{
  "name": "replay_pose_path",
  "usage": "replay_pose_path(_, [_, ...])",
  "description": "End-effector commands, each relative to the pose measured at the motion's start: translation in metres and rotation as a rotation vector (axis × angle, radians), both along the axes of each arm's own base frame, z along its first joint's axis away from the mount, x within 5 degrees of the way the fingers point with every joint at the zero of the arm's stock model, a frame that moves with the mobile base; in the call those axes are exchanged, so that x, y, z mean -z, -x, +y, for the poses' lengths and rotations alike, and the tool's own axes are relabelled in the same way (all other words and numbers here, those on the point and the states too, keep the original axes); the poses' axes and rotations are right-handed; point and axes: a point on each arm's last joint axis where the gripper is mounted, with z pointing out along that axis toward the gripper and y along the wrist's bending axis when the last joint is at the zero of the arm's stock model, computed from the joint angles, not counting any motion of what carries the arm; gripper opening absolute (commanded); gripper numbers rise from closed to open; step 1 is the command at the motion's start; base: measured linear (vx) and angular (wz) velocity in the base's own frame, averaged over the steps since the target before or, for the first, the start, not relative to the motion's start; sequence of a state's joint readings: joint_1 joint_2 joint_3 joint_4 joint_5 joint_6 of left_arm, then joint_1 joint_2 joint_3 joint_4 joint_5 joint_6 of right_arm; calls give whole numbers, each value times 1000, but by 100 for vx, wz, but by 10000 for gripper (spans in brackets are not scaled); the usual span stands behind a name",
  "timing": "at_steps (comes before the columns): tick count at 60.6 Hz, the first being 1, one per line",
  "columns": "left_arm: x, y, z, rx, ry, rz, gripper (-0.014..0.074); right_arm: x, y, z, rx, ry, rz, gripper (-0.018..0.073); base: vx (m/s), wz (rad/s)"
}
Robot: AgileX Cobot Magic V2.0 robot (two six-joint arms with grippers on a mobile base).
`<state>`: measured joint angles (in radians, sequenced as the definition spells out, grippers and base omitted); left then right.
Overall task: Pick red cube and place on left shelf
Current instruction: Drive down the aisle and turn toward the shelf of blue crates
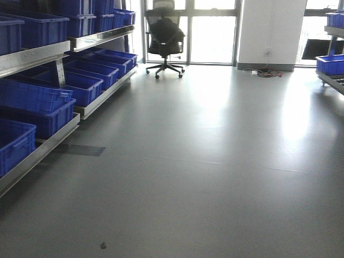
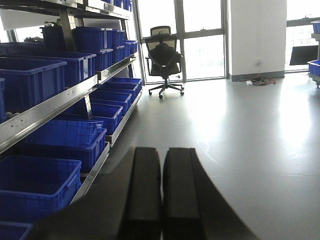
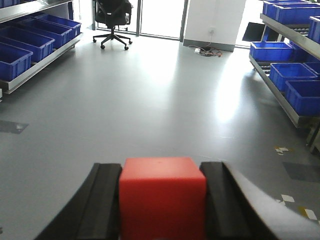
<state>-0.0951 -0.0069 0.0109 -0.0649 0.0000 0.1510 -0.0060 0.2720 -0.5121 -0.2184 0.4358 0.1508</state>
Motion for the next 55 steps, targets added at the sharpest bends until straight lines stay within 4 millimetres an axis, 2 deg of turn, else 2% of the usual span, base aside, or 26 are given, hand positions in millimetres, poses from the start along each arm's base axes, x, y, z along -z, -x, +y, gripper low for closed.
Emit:
replay_pose_path(1, [0, -1, 0, 3, 6, -53, 106, -16, 0, 1, -7, 32, -100, 56, 68, 0])
replay_pose_path(21, [0, -1, 0, 3, 6, -53, 106, -16, 0, 1, -7, 32, -100, 56, 70, 7])
replay_pose_path(55, [0, -1, 0, 3, 6, -53, 106, -16, 0, 1, -8, 32, -100, 56, 67, 31])
